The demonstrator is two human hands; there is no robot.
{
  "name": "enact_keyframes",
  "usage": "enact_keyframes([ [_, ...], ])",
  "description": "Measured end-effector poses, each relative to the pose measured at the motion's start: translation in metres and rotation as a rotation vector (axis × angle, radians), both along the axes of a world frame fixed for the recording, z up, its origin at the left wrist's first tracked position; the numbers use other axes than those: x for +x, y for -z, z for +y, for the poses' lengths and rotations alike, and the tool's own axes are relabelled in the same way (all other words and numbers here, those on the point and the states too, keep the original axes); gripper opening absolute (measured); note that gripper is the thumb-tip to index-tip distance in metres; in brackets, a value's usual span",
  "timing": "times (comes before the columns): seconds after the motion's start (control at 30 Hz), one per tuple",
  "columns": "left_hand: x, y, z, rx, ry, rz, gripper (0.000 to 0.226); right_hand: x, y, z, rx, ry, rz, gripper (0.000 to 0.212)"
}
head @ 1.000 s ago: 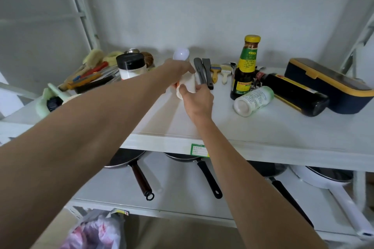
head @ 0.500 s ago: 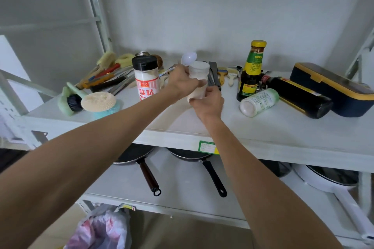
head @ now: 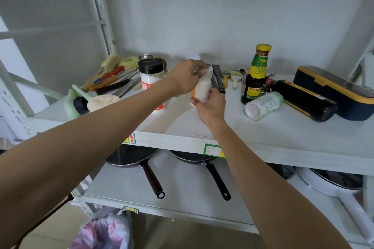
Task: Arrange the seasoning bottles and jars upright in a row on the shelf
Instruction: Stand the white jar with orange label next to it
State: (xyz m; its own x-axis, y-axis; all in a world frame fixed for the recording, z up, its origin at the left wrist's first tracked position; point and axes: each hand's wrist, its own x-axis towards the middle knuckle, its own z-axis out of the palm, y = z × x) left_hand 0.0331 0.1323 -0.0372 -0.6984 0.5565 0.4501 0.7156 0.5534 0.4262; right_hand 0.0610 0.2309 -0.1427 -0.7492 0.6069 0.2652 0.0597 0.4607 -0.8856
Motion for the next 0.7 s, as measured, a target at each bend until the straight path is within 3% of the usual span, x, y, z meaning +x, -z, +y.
enact_keyframes([
  [0.27,0.002,-0.018,-0.007,-0.255,0.045,0.181,0.029,0.005,-0.008,-0.003,-0.084,-0.086,0.009,0.078],
  [0.7,0.006,-0.020,-0.005,-0.236,-0.055,0.233,0.041,0.009,-0.005,0.000,-0.057,-0.186,0.016,0.057],
])
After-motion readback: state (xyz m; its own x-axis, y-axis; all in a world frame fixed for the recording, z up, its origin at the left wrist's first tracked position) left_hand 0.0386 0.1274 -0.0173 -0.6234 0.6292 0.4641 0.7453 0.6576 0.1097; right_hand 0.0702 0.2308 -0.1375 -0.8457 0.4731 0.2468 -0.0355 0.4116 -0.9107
